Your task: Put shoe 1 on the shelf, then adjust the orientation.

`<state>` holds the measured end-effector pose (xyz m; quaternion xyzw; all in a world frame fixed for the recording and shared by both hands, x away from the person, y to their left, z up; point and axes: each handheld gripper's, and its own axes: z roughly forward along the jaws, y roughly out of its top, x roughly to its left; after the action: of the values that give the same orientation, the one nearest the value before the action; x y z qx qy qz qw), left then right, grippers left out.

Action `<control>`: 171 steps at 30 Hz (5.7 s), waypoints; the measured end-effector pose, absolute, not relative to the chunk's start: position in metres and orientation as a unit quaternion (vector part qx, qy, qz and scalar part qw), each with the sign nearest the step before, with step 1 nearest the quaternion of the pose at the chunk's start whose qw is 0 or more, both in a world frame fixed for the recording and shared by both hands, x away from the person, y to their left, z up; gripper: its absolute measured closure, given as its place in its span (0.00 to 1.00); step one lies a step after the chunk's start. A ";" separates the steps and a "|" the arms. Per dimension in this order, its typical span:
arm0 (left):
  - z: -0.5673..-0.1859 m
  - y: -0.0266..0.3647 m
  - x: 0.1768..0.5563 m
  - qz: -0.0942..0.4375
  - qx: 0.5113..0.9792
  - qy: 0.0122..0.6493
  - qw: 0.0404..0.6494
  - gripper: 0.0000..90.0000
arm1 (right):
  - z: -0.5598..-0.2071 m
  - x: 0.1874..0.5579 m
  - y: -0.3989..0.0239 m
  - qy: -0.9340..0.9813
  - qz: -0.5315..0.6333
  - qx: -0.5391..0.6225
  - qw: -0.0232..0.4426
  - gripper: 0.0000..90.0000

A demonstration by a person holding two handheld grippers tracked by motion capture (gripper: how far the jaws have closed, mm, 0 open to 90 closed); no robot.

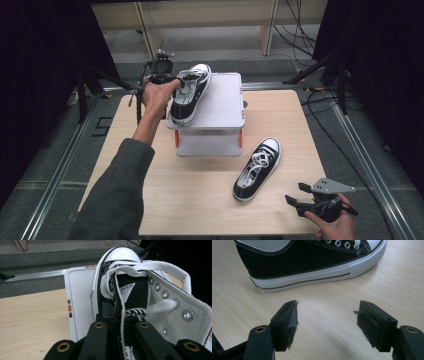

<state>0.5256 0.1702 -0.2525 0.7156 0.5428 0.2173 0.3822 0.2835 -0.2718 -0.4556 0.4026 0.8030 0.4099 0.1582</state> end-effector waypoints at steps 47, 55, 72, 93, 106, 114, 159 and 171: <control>-0.245 0.176 0.503 0.179 0.704 0.545 0.419 0.40 | -0.456 0.283 -0.270 0.799 0.417 0.405 0.152 0.37; -0.253 0.187 0.455 0.156 0.725 0.509 0.437 0.36 | -0.456 0.282 -0.268 0.794 0.419 0.415 0.145 0.37; -0.303 0.209 0.365 0.138 0.732 0.474 0.469 0.25 | -0.455 0.283 -0.266 0.790 0.423 0.420 0.145 0.37; -0.437 0.234 0.279 0.160 0.764 0.455 0.429 0.20 | -0.436 0.298 -0.247 0.778 0.440 0.414 0.171 0.37; -0.468 0.249 0.248 0.164 0.780 0.453 0.401 0.17 | -0.427 0.316 -0.221 0.783 0.442 0.403 0.172 0.38; -0.473 0.253 0.241 0.160 0.781 0.453 0.399 0.17 | -0.419 0.322 -0.211 0.782 0.439 0.406 0.176 0.38; -0.478 0.254 0.240 0.155 0.790 0.450 0.386 0.18 | -0.427 0.351 -0.192 0.834 0.329 0.405 0.178 0.87; -0.478 0.254 0.242 0.156 0.799 0.440 0.380 0.18 | -0.421 0.349 -0.204 0.839 0.324 0.398 0.180 0.93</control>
<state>0.2416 0.2544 -0.4784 0.7986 0.4397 0.1564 0.3800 0.3495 -0.2043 -0.4205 0.3984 0.8390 0.3240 0.1797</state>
